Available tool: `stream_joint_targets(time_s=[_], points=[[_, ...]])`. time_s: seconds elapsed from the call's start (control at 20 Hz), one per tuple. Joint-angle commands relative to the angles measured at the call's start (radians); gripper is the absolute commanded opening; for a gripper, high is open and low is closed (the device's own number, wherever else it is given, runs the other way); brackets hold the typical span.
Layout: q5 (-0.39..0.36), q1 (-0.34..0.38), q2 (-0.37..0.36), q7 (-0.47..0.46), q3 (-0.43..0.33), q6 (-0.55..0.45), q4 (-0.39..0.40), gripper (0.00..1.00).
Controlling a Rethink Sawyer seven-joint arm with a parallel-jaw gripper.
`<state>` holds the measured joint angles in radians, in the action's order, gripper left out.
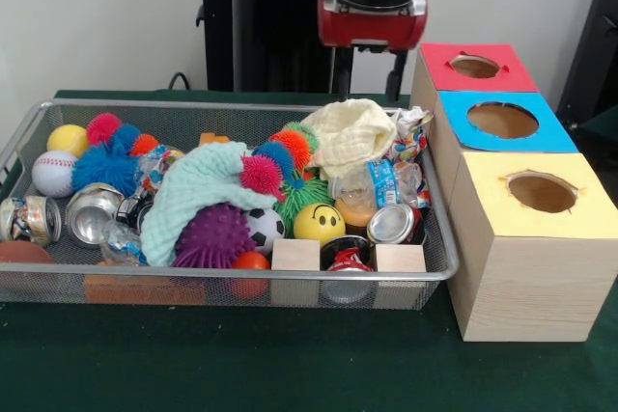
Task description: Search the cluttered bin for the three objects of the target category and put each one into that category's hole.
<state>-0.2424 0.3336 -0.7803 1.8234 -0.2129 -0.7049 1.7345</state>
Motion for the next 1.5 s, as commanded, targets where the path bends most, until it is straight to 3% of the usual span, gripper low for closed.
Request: stream_joint_targets(time_s=[0.05,0.25,0.8,1.15,1.35,1.5], points=[[-0.123,0.154,0.043,-0.257,-0.097,0.033,0.020,1.00],[-0.171,0.176,0.059,-0.241,-0.124,0.050,0.023,1.00],[-0.227,0.156,0.090,-0.120,-0.159,0.105,0.051,1.00],[-0.224,0.108,0.190,0.011,-0.156,0.236,0.060,1.00],[-0.247,0.092,0.240,0.015,-0.134,0.302,0.027,1.00],[-0.262,0.108,0.244,-0.062,-0.137,0.262,-0.011,1.00]])
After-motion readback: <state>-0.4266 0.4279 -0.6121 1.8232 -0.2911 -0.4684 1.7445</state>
